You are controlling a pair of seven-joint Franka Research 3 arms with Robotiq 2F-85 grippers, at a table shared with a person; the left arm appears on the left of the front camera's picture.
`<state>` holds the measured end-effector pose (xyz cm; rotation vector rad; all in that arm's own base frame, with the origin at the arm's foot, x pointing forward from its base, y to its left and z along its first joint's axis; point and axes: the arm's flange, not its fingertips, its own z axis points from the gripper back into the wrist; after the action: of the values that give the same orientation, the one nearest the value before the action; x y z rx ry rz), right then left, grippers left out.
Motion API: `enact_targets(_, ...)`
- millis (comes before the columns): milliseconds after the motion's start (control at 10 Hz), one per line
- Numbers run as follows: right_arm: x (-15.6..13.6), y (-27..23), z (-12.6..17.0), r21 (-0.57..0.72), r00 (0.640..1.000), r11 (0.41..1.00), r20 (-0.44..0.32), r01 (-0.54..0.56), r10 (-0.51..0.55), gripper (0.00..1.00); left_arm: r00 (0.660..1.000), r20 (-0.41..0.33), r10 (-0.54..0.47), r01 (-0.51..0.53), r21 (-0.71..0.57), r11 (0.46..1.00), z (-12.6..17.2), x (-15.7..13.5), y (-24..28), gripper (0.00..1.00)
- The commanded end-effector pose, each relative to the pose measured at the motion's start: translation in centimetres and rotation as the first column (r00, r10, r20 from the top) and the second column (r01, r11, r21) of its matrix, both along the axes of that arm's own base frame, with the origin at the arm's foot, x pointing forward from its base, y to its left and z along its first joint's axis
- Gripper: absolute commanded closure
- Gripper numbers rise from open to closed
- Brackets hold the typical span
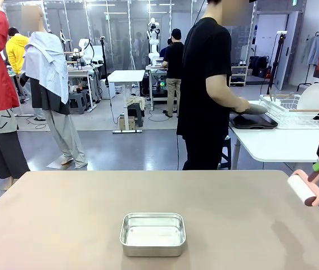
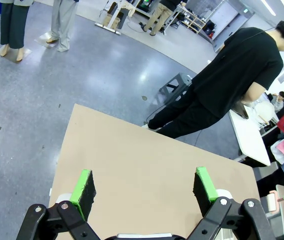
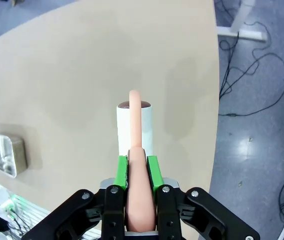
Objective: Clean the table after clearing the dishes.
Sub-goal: When the right (or left) Handle tray is removed, use the right hand (or left hand) to clean the right (or left) side of the table with the Lint Roller, then place the Lint Roller back on top of the Airtight Container.
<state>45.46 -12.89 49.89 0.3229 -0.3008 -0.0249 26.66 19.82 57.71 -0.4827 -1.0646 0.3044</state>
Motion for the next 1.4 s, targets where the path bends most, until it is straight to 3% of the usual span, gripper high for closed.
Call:
enact_targets(0,-2.4,2.3,0.9,-0.045,0.999,0.998,-0.011,-0.037,0.036,0.8,1.0,0.006,0.01,-0.01,-0.006,1.0,0.0,0.0,-0.1,0.0)
enact_targets(100,-2.5,3.2,0.7,-0.086,0.999,0.995,-0.013,-0.048,0.047,0.8,1.0,0.006,0.01,-0.01,-0.006,1.0,0.0,0.0,-0.1,0.0)
enact_targets(200,-1.2,1.0,1.4,-0.017,0.999,0.999,0.009,-0.031,0.031,0.8,1.0,0.006,0.01,-0.01,-0.006,1.0,0.0,0.0,-0.1,0.0)
enact_targets(1300,-1.2,1.0,1.4,-0.017,0.999,0.999,0.009,-0.031,0.031,0.8,1.0,0.006,0.01,-0.01,-0.006,1.0,0.0,0.0,-0.1,0.0)
